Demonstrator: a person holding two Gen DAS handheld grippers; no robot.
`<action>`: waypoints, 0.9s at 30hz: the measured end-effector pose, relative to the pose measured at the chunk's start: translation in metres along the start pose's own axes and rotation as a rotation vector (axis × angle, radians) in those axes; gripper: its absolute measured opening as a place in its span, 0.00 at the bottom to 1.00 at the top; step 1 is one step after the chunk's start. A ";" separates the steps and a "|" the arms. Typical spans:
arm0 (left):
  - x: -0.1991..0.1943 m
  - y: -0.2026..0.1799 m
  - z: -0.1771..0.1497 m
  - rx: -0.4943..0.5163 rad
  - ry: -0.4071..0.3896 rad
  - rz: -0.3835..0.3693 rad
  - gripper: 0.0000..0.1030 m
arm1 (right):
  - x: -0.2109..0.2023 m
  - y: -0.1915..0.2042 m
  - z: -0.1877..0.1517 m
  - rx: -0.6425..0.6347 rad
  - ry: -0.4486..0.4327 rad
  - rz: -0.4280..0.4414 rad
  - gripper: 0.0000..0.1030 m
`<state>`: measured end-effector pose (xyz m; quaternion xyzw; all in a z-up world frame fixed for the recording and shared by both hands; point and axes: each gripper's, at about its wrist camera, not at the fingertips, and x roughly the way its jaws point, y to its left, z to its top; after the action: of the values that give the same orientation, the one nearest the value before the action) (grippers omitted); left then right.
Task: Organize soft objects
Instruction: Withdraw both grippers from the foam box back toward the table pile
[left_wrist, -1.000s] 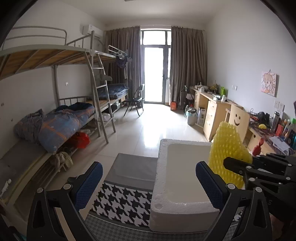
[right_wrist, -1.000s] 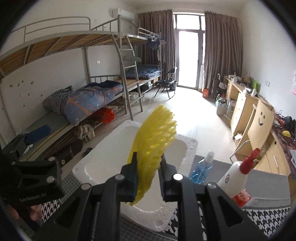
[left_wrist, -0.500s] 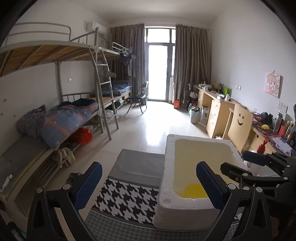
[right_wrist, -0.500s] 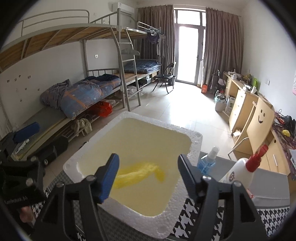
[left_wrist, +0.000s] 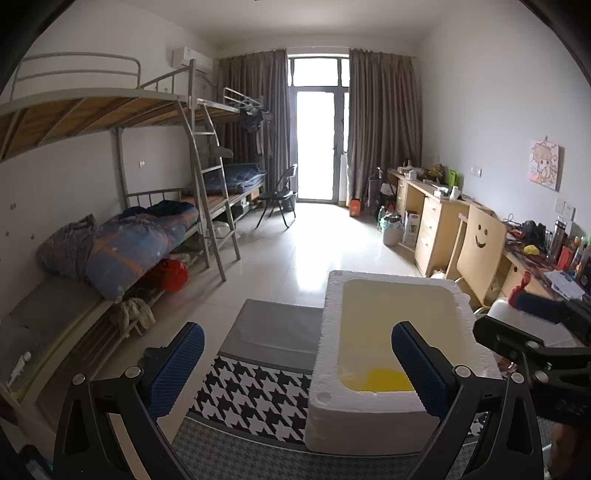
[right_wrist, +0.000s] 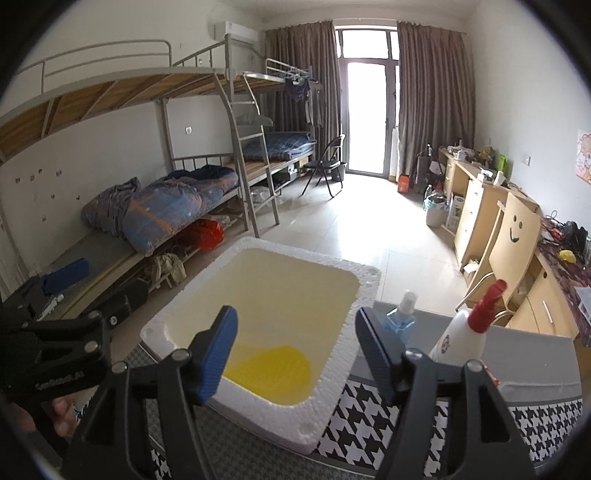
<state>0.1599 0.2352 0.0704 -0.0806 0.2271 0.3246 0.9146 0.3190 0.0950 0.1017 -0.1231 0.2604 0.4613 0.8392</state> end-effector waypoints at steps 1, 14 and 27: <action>-0.002 -0.001 0.000 0.002 -0.004 -0.003 0.99 | -0.004 0.001 0.000 -0.002 -0.012 -0.007 0.84; -0.033 -0.016 -0.003 0.039 -0.037 -0.046 0.99 | -0.046 -0.003 -0.009 0.005 -0.093 -0.026 0.93; -0.069 -0.025 -0.009 0.062 -0.093 -0.105 0.99 | -0.081 0.000 -0.025 0.002 -0.129 -0.039 0.93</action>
<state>0.1255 0.1745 0.0947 -0.0489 0.1895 0.2725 0.9420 0.2755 0.0267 0.1254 -0.0973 0.2037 0.4514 0.8633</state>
